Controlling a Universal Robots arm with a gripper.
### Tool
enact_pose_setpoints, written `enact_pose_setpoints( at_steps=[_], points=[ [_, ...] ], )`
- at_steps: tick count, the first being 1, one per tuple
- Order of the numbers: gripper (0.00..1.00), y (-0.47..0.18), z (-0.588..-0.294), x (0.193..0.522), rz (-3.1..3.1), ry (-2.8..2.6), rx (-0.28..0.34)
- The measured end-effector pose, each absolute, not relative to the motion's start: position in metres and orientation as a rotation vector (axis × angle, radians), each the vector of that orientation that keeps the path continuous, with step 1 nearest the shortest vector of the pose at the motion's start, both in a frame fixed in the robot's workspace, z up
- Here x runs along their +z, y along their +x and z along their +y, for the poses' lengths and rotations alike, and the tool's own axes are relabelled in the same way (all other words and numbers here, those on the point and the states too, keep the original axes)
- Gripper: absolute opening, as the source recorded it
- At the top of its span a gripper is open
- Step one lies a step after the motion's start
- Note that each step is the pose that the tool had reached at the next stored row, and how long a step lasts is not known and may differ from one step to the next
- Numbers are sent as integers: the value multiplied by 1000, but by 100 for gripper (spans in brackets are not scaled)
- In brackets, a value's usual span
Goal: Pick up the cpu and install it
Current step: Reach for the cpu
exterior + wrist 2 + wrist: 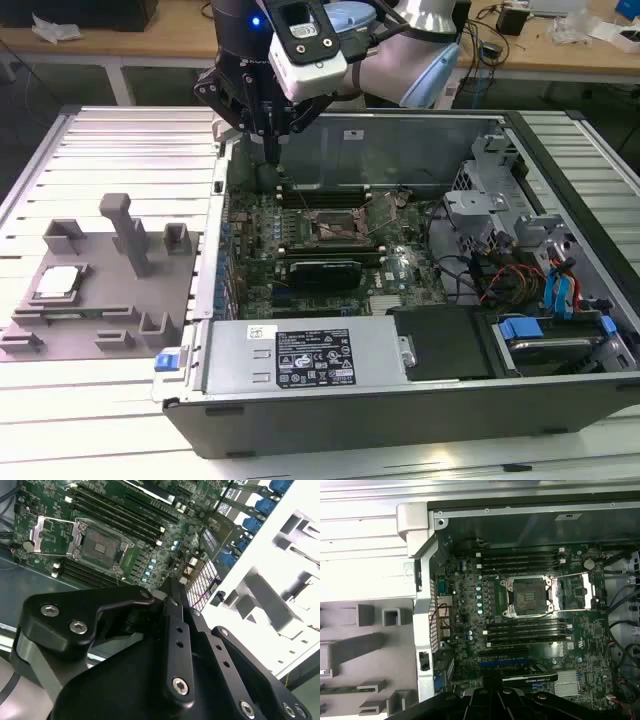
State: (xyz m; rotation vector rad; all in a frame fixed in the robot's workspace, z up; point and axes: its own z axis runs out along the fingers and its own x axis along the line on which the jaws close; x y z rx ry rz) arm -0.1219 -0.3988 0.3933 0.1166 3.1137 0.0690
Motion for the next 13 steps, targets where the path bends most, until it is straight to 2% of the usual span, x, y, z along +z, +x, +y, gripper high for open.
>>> enact_pose_setpoints(
  at_steps=[13],
  points=[
    [11, -123, -399, 393, 3114, 117, 69]
  ],
)
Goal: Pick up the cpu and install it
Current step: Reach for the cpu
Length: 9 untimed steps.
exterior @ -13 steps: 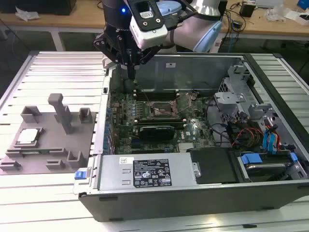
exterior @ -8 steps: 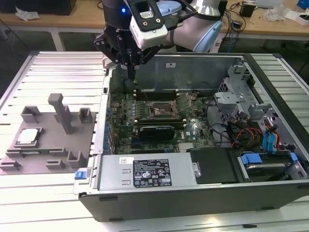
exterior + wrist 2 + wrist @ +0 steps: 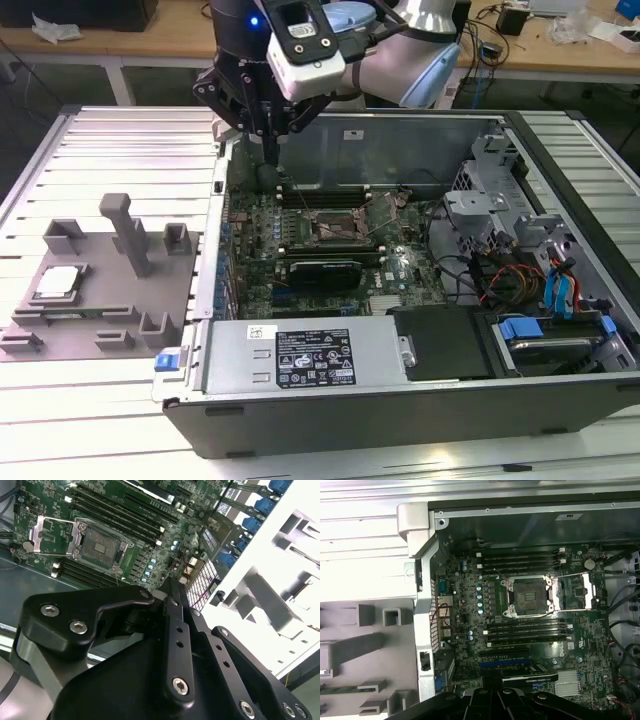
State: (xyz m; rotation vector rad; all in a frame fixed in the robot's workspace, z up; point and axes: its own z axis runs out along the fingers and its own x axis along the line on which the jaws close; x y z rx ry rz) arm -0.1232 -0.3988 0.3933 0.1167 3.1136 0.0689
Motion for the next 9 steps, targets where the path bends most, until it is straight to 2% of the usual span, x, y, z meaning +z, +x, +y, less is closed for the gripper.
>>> enact_pose_setpoints(
  at_steps=[9],
  points=[
    [11, -137, -399, 393, 3114, 117, 69]
  ],
)
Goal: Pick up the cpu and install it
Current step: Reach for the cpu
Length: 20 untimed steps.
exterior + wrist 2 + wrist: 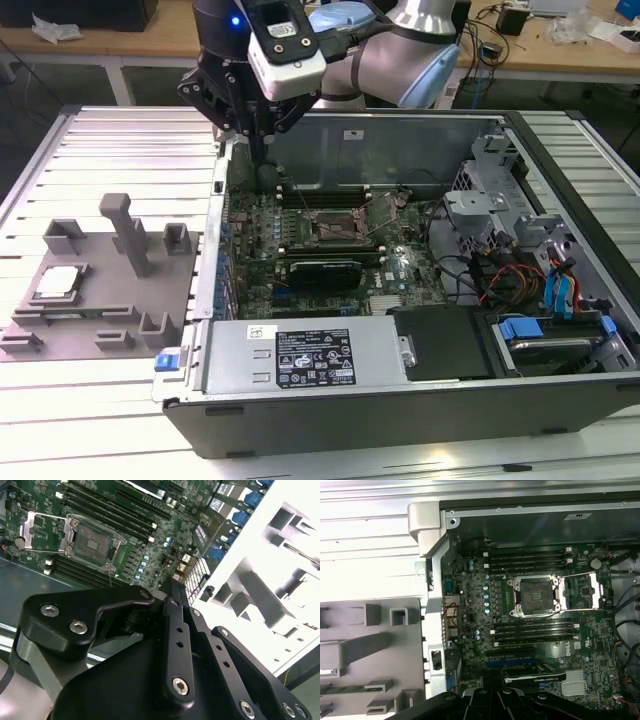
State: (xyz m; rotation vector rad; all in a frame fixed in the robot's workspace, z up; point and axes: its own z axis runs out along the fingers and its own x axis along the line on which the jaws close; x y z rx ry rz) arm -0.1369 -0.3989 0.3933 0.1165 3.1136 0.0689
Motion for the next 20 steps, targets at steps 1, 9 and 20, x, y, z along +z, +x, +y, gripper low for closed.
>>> enact_pose_setpoints(
  at_steps=[1, 9, 20],
  points=[
    [11, -140, -399, 393, 3114, 116, 69],
    [11, -159, -399, 393, 3113, 117, 69],
    [11, -188, -399, 393, 3112, 116, 69]
  ],
)
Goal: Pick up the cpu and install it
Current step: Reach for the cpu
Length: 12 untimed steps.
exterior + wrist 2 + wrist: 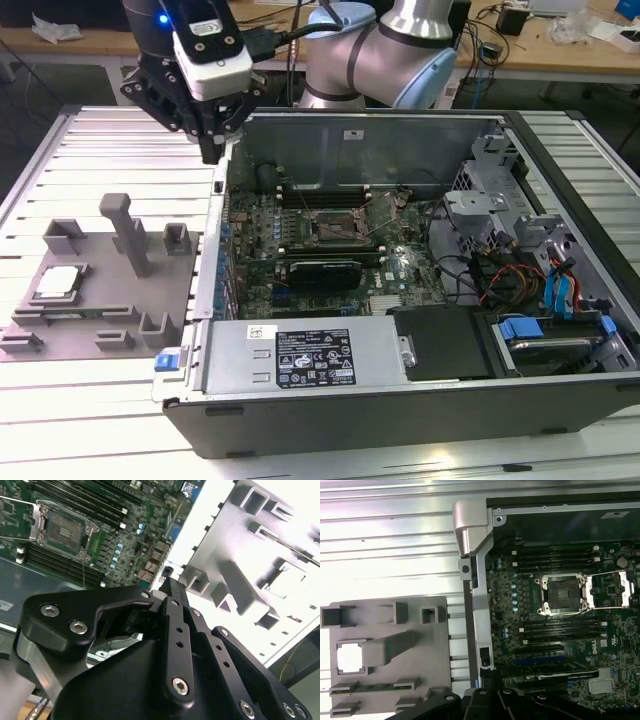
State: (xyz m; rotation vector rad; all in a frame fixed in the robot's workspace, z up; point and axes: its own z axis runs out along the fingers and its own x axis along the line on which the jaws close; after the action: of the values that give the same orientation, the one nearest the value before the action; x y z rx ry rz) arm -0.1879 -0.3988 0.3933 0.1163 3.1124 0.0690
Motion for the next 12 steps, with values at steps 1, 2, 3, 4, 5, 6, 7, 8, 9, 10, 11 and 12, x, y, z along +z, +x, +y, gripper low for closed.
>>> enact_pose_setpoints(
  at_steps=[1, 2, 3, 4, 5, 6, 7, 8, 9, 10, 11, 12],
  points=[
    [11, -190, -399, 393, 3112, 116, 69],
    [11, -192, -399, 393, 3112, 116, 69],
    [11, -195, -399, 393, 3112, 117, 69],
    [11, -199, -399, 393, 3112, 117, 69],
    [11, -202, -399, 393, 3112, 116, 69],
    [11, -204, -399, 393, 3112, 116, 69],
    [11, -207, -399, 393, 3112, 116, 69],
    [11, -209, -399, 393, 3112, 116, 69],
    [11, -212, -399, 393, 3112, 116, 69],
    [11, -214, -399, 393, 3112, 117, 69],
    [11, -219, -399, 393, 3112, 117, 69],
    [11, -223, -399, 393, 3111, 116, 69]
  ],
)
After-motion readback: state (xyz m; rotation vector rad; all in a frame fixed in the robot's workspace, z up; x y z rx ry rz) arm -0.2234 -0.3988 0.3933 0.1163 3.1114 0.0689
